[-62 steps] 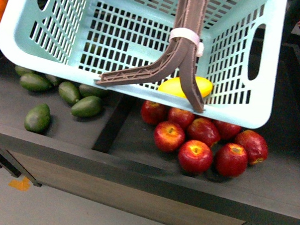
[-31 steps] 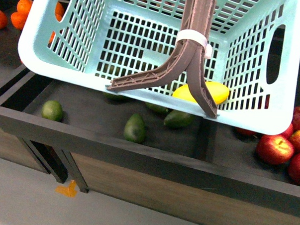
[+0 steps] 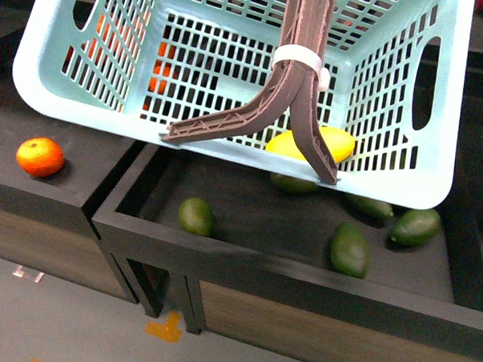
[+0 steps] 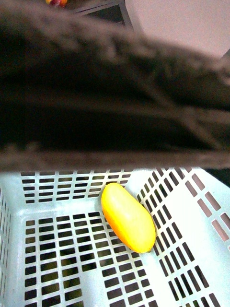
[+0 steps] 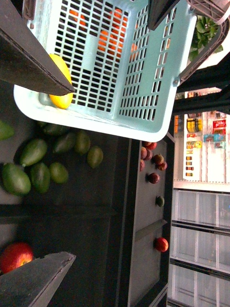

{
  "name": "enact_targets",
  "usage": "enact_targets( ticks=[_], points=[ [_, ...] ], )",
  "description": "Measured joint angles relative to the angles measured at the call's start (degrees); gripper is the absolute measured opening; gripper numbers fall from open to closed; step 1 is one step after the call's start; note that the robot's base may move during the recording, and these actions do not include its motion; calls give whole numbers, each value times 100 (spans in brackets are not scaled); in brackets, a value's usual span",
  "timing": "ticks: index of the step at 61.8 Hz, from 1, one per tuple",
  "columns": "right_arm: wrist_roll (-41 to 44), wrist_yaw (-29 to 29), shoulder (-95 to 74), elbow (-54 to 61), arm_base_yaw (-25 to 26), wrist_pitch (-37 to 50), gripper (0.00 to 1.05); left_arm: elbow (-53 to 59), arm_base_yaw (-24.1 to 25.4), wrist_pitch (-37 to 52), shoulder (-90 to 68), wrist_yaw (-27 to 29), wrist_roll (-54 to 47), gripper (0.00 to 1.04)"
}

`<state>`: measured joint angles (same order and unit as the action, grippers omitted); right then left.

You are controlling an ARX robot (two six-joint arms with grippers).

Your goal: Pick mango and avocado into basket

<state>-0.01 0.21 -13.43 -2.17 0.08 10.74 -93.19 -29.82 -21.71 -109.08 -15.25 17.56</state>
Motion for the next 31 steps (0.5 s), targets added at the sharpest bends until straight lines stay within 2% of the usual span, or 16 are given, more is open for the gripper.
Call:
enact_targets(
  ticks=[31],
  points=[
    [0,7,-7,-4,0,0,97,2,92,0,0,46,0,5]
  ],
)
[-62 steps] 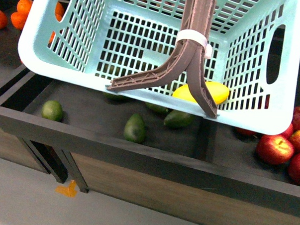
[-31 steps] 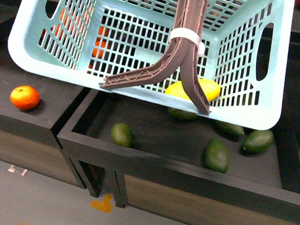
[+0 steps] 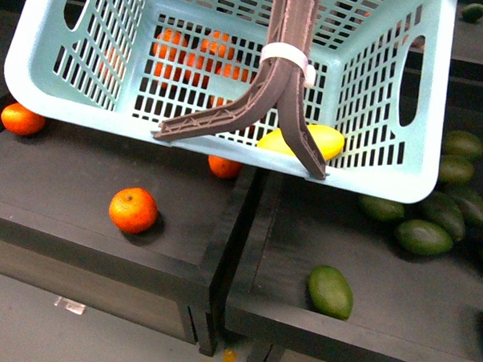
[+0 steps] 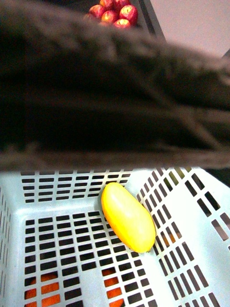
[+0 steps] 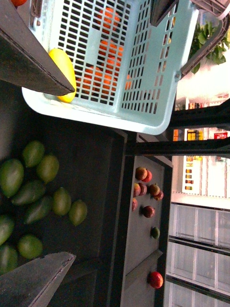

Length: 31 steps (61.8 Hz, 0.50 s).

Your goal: Pick mango and avocado into basket

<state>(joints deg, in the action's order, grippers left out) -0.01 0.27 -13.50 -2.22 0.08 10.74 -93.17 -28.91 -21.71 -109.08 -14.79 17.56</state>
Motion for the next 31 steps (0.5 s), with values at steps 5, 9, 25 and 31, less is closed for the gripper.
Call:
enact_targets(
  ticks=[5,9,25,31],
  points=[
    [0,0,0,0,0,0,97,0,20,0,0,50,-9,5],
    [0,0,0,0,0,0,97,0,2,0,0,76,-24,5],
    [0,-4,2,0,0,0,97,0,-74,0,0,-81,-22,5],
    [0,-4,0,0,0,0,97,0,-120,0,0,-142,-15,5]
  ],
)
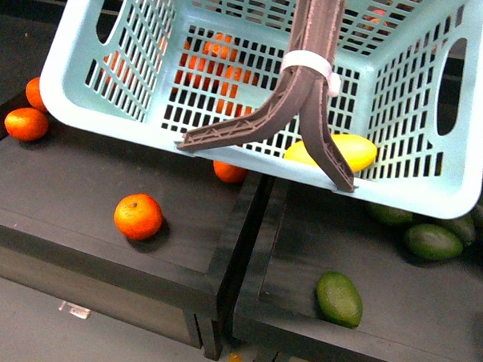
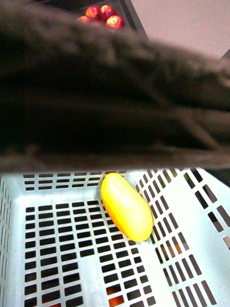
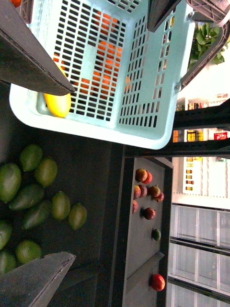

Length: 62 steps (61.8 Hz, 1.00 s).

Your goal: Pick mango and avocado into basket

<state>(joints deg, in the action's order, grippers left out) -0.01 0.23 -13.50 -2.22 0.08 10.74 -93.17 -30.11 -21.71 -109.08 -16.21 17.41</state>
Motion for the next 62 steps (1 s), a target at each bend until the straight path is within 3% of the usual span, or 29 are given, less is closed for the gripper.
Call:
enact_targets(
  ticks=[3,6,8,20,26,39,62],
  points=[
    [-149,-271,-55,-68,-98,-229,97,0,-22,0,0,-24,2,5],
    [-693,-1047,-385,-304,-173,-673,97,0,-22,0,0,2,-4,5],
    [-844,-1064,-619,-376,-79,-616,97,0,-15,0,0,24,-2,5],
    [-1244,-774,-3069,-1386,706,317,97,0,13,0,0,122,-2,5],
    [-1207,-667,-4435,-2000,859,442,97,0,28,0,0,122,-4,5],
    [-479,-153,-7051,-3012,1130,1152,97,0,31,0,0,85,-2,5],
    [907,715,-10129,-3860,1368,1825,97,0,11,0,0,87,-2,5]
  ],
)
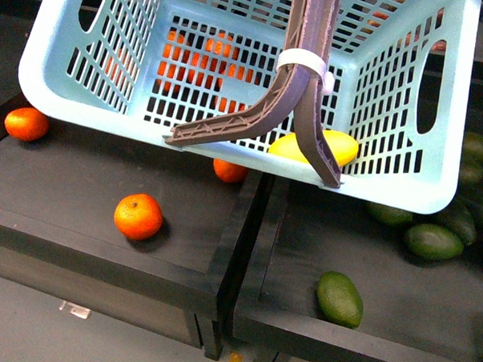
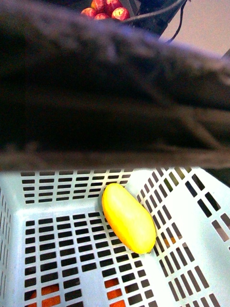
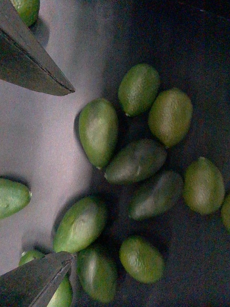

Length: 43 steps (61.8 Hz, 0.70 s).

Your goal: Pick mango and avocado into basket

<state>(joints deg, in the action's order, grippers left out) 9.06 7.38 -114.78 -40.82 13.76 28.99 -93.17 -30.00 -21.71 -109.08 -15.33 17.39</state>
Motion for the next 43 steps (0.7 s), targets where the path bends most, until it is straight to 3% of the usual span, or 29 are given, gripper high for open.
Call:
enact_targets(
  ticks=[25,43],
  points=[
    [1263,1565,-1714,-1117,-186,-605,97,0,2,0,0,9,0,5],
    [2627,1674,-2341,-1915,-118,-1180,97,0,2,0,0,0,0,5]
  ],
)
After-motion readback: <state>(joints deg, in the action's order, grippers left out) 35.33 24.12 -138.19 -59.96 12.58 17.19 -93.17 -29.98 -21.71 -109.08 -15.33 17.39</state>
